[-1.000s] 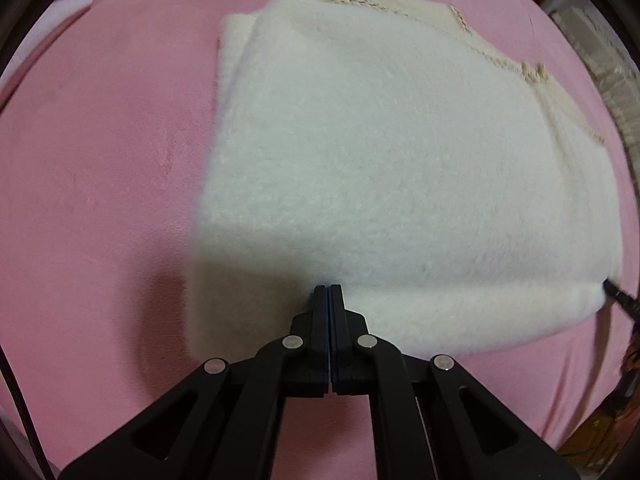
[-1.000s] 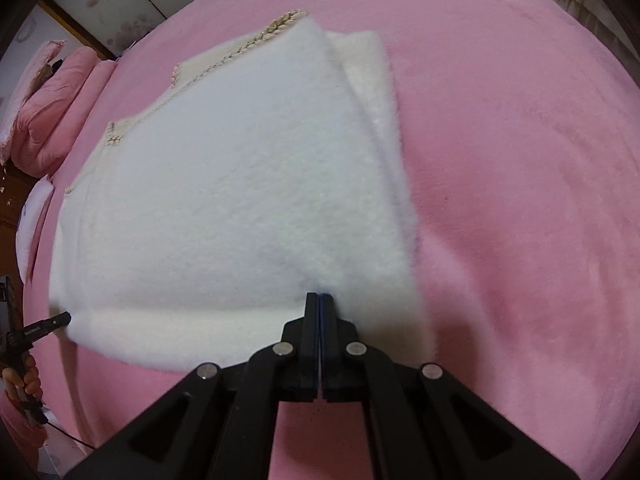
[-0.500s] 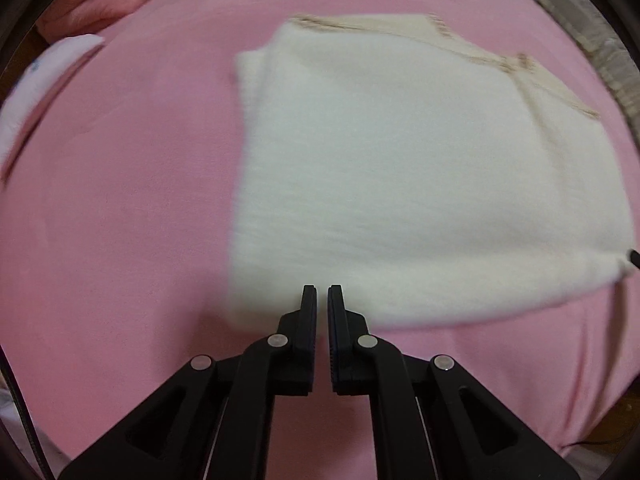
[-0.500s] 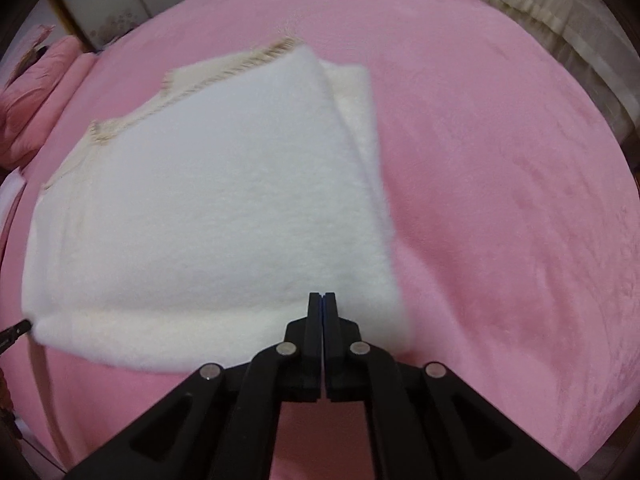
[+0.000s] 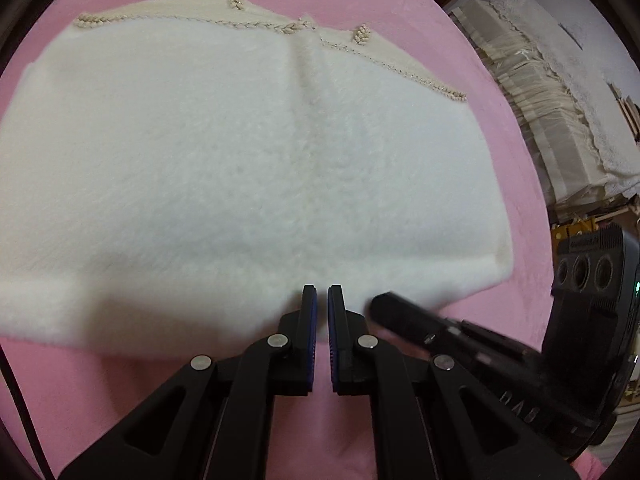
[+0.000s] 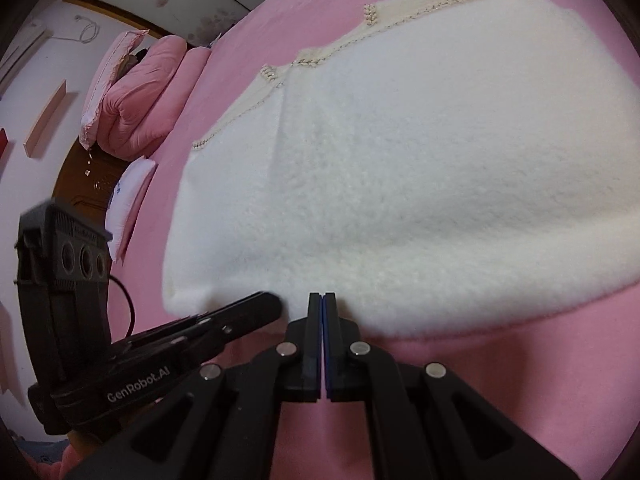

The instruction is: Fold large clothes

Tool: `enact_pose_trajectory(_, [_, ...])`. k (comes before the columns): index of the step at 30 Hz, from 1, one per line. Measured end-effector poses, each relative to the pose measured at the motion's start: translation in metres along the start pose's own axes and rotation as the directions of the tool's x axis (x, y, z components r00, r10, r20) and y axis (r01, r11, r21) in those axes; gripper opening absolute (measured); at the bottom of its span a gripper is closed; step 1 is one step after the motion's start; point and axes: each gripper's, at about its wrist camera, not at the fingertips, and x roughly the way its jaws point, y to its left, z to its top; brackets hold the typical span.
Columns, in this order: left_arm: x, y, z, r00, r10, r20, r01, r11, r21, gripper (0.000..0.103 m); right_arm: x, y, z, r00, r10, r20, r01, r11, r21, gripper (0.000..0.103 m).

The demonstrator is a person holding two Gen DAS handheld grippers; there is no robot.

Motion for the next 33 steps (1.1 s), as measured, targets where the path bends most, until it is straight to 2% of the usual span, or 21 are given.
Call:
enact_pose_trajectory(4, [0.008, -0.001, 0.01, 1.0, -0.012, 0.003, 0.012, 1.0, 0.005, 0.002, 0.005, -0.003, 0.001, 1.0, 0.014, 0.001, -0.014, 1.0, -0.007, 0.0])
enact_pose_trajectory(7, [0.006, 0.008, 0.014, 1.0, -0.024, 0.015, 0.024, 1.0, -0.009, 0.0, 0.014, -0.008, 0.014, 1.0, 0.013, 0.019, -0.013, 1.0, 0.005, 0.0])
enact_pose_trajectory(12, [0.021, 0.011, 0.067, 0.997, -0.063, 0.053, 0.064, 0.998, -0.023, 0.0, 0.027, -0.015, 0.049, 0.997, 0.032, 0.074, -0.033, 0.999, 0.014, 0.0])
enact_pose_trajectory(15, [0.031, 0.003, 0.096, 0.994, -0.049, 0.094, 0.049, 0.999, 0.002, 0.0, 0.038, -0.013, 0.073, 0.995, 0.021, 0.095, -0.022, 1.0, 0.01, 0.0])
enact_pose_trajectory(17, [0.035, 0.003, 0.118, 0.992, -0.028, 0.123, 0.027, 1.0, 0.012, 0.0, 0.043, -0.014, 0.092, 0.991, 0.051, 0.123, -0.053, 0.999, 0.013, 0.0])
enact_pose_trajectory(20, [0.05, 0.01, 0.154, 0.99, -0.036, 0.134, 0.039, 0.999, -0.021, 0.0, 0.057, -0.015, 0.122, 0.988, 0.062, 0.14, -0.065, 0.998, 0.012, 0.0])
enact_pose_trajectory(23, [0.063, 0.017, 0.18, 0.989, -0.011, 0.148, 0.016, 0.999, -0.033, 0.0, 0.073, -0.019, 0.151, 0.988, 0.067, 0.136, -0.074, 0.996, 0.044, 0.0])
enact_pose_trajectory(26, [0.072, 0.022, 0.193, 0.989, -0.025, 0.147, 0.036, 0.997, -0.07, 0.0, 0.087, -0.019, 0.168, 0.99, 0.045, 0.131, -0.05, 0.998, 0.038, 0.0])
enact_pose_trajectory(29, [0.068, 0.036, 0.19, 0.985, -0.058, 0.164, 0.071, 0.995, -0.076, 0.001, 0.092, -0.017, 0.174, 0.992, 0.035, 0.121, -0.033, 0.999, -0.019, 0.0])
enact_pose_trajectory(30, [0.065, 0.04, 0.187, 0.982, -0.045, 0.183, 0.06, 0.995, -0.081, 0.001, 0.09, -0.023, 0.176, 0.992, 0.046, 0.119, -0.045, 0.999, -0.013, 0.0])
enact_pose_trajectory(32, [0.052, 0.056, 0.182, 0.967, 0.1, 0.233, -0.08, 0.992, -0.094, 0.001, 0.076, -0.04, 0.178, 0.989, 0.024, 0.147, -0.027, 0.999, 0.023, 0.0])
enact_pose_trajectory(33, [0.043, 0.067, 0.178, 0.958, 0.13, 0.257, -0.107, 0.989, -0.102, 0.001, 0.063, -0.054, 0.179, 0.984, 0.011, 0.176, -0.018, 0.999, 0.037, 0.0])
